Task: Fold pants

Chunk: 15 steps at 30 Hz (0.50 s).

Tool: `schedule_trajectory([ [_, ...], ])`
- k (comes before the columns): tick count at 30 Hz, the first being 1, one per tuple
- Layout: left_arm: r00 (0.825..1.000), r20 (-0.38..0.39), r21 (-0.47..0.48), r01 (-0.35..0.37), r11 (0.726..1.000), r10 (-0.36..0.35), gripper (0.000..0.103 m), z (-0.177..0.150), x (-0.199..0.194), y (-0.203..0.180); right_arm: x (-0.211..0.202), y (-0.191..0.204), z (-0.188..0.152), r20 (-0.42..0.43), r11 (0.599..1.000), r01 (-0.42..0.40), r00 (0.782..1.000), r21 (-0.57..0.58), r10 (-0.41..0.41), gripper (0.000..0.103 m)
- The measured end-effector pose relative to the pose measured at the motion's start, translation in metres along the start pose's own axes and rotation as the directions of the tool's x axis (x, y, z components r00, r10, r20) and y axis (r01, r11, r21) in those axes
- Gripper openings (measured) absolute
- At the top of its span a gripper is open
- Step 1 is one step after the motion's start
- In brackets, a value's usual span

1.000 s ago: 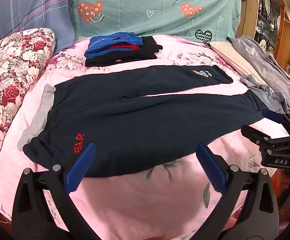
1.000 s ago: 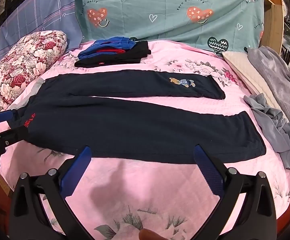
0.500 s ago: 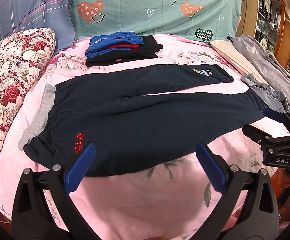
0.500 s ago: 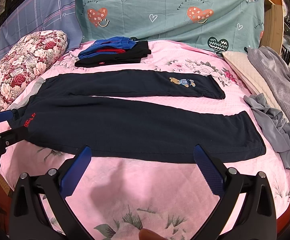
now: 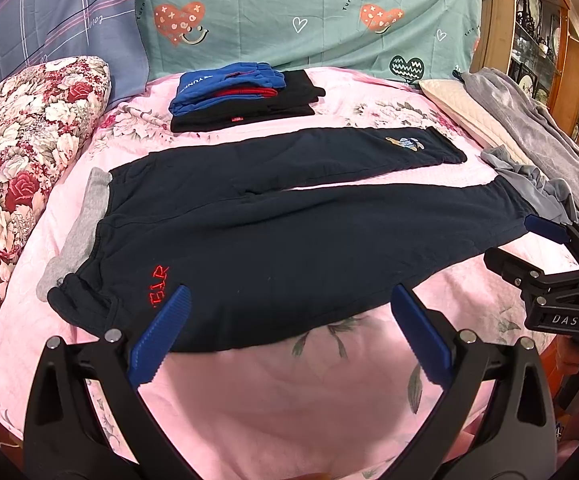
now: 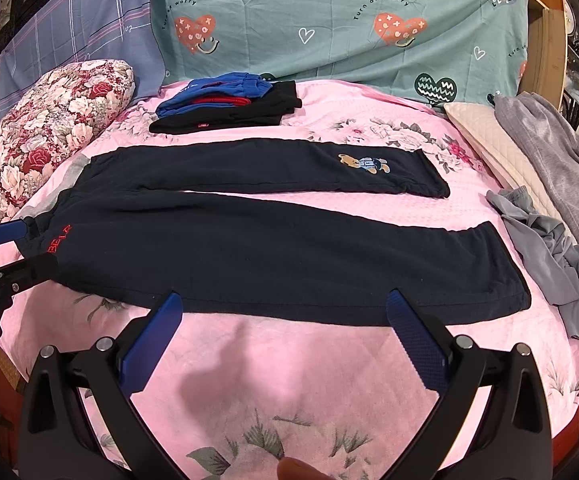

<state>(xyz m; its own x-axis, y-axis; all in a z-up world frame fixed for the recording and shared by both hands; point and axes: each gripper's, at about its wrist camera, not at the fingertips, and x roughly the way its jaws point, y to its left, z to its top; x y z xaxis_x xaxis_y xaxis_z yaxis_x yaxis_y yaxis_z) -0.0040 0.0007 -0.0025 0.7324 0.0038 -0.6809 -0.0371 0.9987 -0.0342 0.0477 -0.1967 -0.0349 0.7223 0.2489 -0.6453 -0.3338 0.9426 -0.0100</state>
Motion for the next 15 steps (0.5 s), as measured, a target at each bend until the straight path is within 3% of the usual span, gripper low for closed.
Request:
schedule_trajectory([
  [15,1.000,0.001,0.003,-0.003,1.000,0.003,0.101,-0.0001,-0.0004,-0.0014,0.0001,0.0008,0.0001,-0.001,1.000,0.001,1.000,-0.003,-0.001,0.102],
])
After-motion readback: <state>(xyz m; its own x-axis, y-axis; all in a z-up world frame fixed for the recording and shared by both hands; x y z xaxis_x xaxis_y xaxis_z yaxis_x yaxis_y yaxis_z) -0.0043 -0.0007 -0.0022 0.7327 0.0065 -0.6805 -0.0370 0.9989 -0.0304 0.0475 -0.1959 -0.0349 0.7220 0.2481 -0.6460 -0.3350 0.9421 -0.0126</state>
